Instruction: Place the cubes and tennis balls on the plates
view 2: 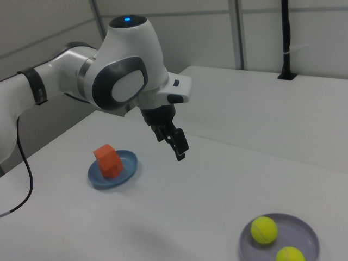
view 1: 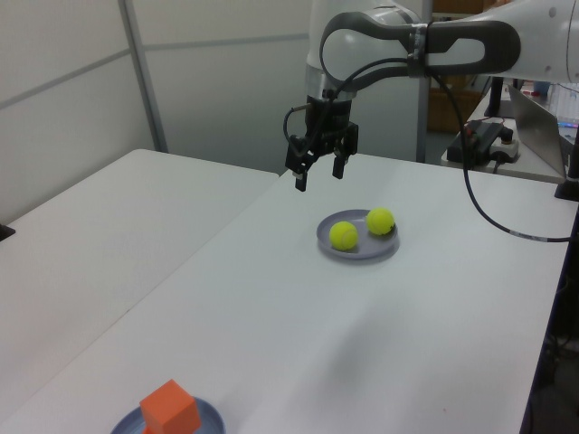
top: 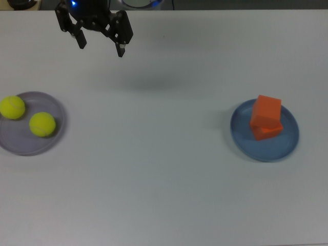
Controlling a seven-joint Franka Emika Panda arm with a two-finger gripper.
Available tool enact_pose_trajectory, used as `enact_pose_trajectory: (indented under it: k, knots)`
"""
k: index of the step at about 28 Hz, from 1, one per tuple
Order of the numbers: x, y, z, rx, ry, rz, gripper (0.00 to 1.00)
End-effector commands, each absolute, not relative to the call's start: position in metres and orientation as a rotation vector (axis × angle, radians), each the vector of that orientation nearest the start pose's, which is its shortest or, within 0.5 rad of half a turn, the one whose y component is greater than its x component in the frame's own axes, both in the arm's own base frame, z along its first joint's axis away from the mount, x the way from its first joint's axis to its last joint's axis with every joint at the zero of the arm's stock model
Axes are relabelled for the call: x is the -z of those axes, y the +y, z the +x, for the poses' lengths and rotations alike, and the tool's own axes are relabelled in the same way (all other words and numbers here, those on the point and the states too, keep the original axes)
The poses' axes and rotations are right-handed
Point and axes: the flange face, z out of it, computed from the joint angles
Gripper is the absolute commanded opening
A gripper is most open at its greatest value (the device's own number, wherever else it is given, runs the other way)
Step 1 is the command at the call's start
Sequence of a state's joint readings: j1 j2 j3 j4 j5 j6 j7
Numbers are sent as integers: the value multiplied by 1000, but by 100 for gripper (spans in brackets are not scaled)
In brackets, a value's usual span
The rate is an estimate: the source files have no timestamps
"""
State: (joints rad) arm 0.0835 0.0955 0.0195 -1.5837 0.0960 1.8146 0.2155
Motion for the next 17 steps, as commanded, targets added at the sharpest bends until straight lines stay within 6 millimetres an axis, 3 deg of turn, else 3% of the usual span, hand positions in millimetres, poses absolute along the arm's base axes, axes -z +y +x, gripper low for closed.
enact_pose_trajectory:
  k: [1, 17]
  knots:
    - [-587, 72, 591, 164, 193, -3032, 100]
    - [-587, 77, 591, 165, 186, -3030, 100]
